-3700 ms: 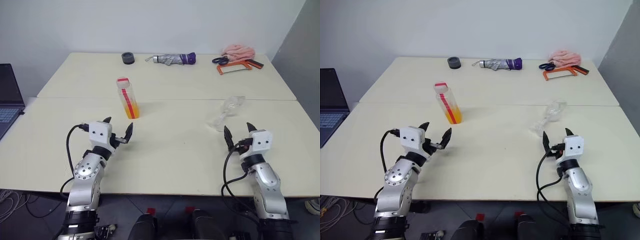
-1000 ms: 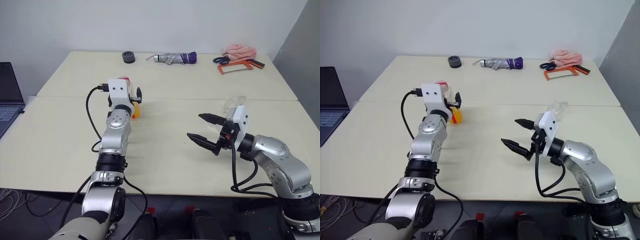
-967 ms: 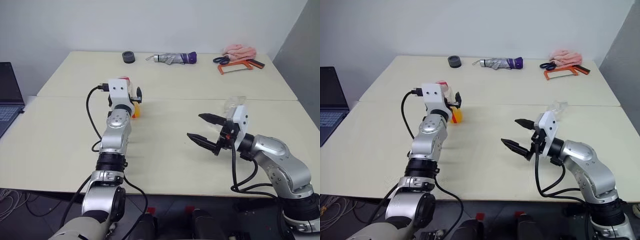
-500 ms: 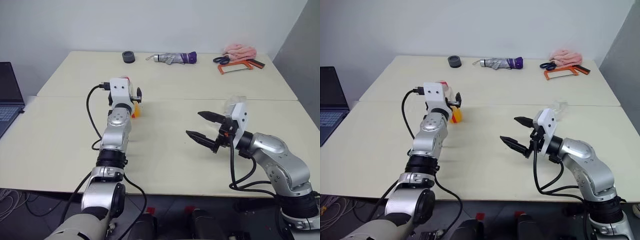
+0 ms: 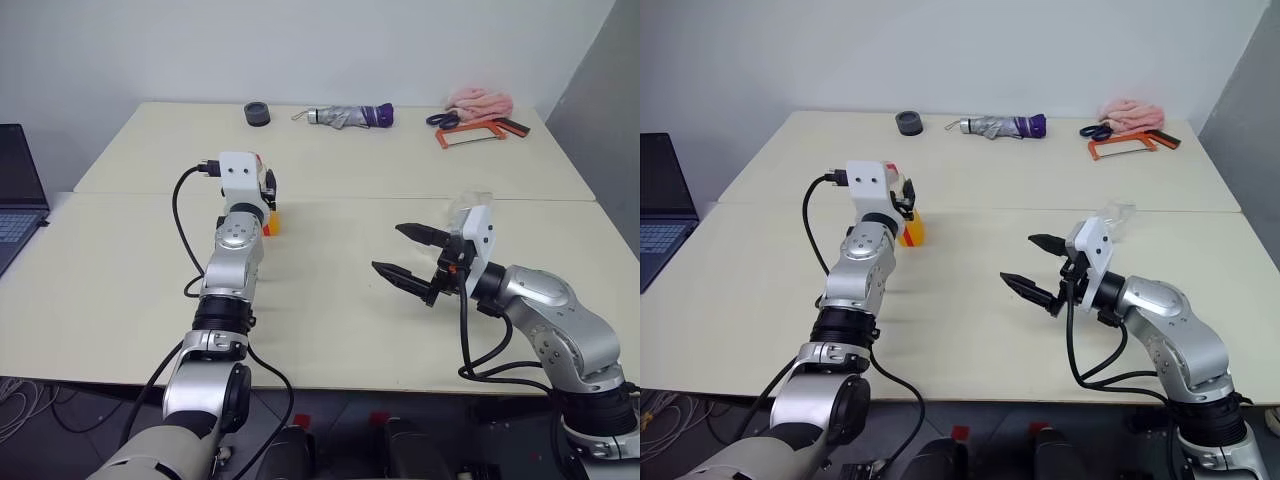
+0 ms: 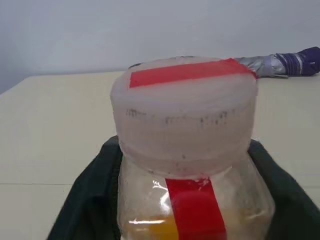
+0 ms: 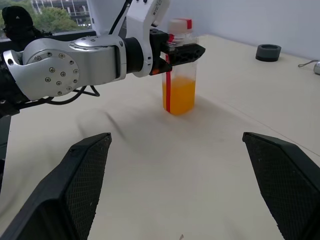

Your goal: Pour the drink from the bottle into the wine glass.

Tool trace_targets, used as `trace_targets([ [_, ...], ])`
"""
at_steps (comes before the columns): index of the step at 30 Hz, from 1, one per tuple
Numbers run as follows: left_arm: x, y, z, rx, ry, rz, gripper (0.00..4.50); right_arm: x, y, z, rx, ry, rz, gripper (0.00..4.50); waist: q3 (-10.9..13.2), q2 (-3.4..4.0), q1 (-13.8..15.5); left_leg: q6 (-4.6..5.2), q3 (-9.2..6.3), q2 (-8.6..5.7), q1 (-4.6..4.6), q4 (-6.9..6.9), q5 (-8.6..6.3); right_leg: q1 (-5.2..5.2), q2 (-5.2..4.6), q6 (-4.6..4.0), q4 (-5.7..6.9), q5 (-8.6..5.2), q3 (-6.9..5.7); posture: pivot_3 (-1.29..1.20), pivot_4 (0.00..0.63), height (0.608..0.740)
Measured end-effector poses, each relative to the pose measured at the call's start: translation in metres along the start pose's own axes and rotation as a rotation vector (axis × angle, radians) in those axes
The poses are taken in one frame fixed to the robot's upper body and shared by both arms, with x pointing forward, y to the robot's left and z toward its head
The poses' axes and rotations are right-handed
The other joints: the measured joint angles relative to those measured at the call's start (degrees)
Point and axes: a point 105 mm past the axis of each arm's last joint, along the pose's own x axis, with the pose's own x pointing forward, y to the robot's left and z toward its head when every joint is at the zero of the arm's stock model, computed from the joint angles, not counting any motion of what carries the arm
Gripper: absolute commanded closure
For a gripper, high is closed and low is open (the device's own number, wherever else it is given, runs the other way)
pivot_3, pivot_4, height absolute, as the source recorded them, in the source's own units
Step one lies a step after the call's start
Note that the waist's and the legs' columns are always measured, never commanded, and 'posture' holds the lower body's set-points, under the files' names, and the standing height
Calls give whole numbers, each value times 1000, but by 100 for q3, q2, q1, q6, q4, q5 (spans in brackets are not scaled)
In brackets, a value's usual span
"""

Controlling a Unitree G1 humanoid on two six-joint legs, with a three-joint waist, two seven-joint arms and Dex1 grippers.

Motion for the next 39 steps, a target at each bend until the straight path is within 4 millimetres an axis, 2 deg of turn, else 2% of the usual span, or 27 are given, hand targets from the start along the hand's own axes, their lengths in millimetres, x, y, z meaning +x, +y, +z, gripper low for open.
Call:
trace_targets([
  [2, 0, 0, 0, 0, 1, 0, 2309, 0, 0, 0, 1, -1, 0, 0, 0, 0, 0, 0, -1, 0, 0, 0, 0, 0, 0, 0, 0, 0, 0, 0, 150, 740],
  [8, -2, -2, -1, -16, -2, -22, 2321, 0, 0, 0, 2, -2, -3, 0, 0, 0, 0, -2, -1, 1, 0, 0, 1, 0, -1, 0, 0, 0, 0, 0, 150, 740],
  [13, -13, -10, -1, -57, -25, -138, 2321, 0, -3, 1, 7, -15, -30, 0, 0, 0, 1, -4, -1, 3, 0, 0, 2, 0, -3, 0, 1, 0, 0, 0, 150, 740],
  [19, -38, -44, 2, -65, -21, -515, 2322, -9, -4, 9, 9, -43, -76, 0, 0, 0, 1, -4, -2, 0, -3, 1, 3, 0, -4, 0, 0, 0, 1, 0, 150, 740],
  [23, -66, -75, 5, 2, -15, -903, 2324, -16, 1, 19, 2, -38, -70, 0, 0, 1, -4, -4, 0, 0, -3, 0, 2, 0, -2, -1, -1, 0, 1, 0, 150, 740],
  [28, -96, -98, 10, 55, -21, -1265, 2325, -18, 4, 30, 4, -51, -73, 0, 0, 1, -9, 16, 1, -1, -4, 0, -9, 0, 8, -1, -6, 0, 0, 0, 150, 740],
  [34, -110, -110, 18, 36, -53, -1460, 2326, -17, 8, 40, -33, -62, -68, 0, 0, 1, -17, 20, 1, 0, -5, 0, -11, 0, 15, -1, -9, 0, 2, 0, 150, 740],
  [39, -120, -119, 17, 36, -74, -1544, 2326, -4, 15, 42, -22, -67, -56, 0, 0, 1, -31, 21, -2, 3, -4, 0, -11, -1, 27, -1, -9, 0, 2, 0, 150, 740],
])
